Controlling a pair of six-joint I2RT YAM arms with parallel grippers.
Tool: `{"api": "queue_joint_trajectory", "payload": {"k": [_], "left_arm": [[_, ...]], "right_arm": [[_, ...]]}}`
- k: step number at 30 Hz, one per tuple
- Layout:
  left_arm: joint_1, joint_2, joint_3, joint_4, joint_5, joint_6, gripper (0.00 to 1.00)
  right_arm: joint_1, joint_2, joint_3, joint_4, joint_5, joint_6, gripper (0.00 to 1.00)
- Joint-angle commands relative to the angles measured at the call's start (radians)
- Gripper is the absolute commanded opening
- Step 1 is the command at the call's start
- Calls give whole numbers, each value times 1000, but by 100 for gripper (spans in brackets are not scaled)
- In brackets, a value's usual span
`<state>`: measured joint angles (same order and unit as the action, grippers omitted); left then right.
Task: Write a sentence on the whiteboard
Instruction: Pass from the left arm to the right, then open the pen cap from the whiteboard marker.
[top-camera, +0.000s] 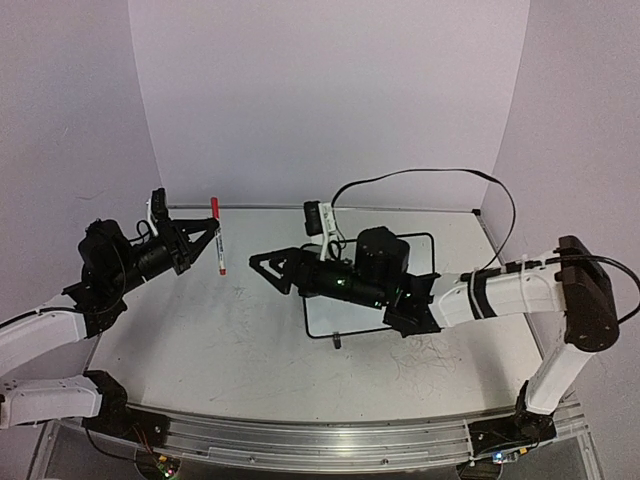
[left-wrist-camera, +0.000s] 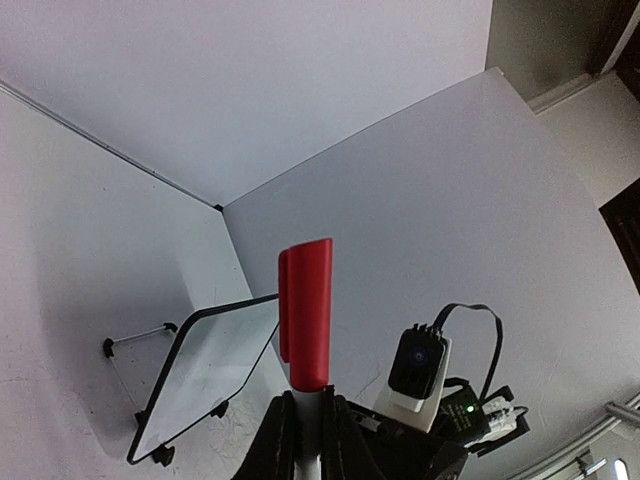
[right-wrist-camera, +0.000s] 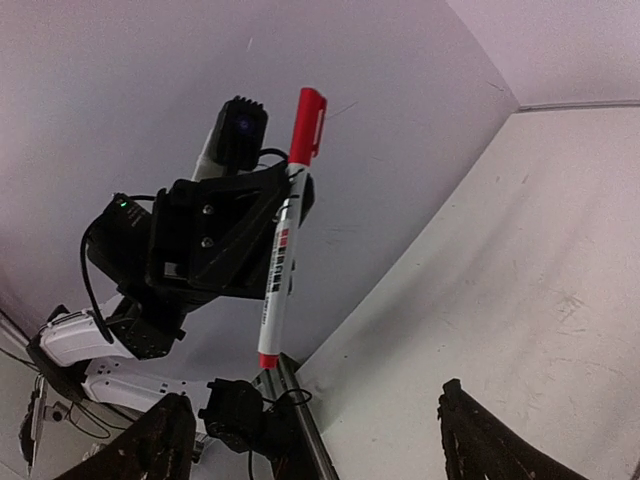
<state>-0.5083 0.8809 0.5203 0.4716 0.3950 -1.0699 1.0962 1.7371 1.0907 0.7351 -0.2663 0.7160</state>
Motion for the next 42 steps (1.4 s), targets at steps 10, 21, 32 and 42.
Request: {"api": "queue_joint_trajectory", "payload": {"k": [10, 21, 32, 42], "left_arm": [[-4, -3, -59, 209, -35, -141, 0], [-5, 8, -71, 243, 2, -153, 0], [-5, 9, -88, 242, 3, -145, 17], [-4, 37, -40, 234, 4, -64, 60]], "right_arm": [[25, 236, 231, 277, -70, 51, 69], [24, 343, 365, 270, -73, 60, 47], [13, 342, 358, 262, -100, 71, 3], [13, 248, 216, 256, -128, 72, 0]]}}
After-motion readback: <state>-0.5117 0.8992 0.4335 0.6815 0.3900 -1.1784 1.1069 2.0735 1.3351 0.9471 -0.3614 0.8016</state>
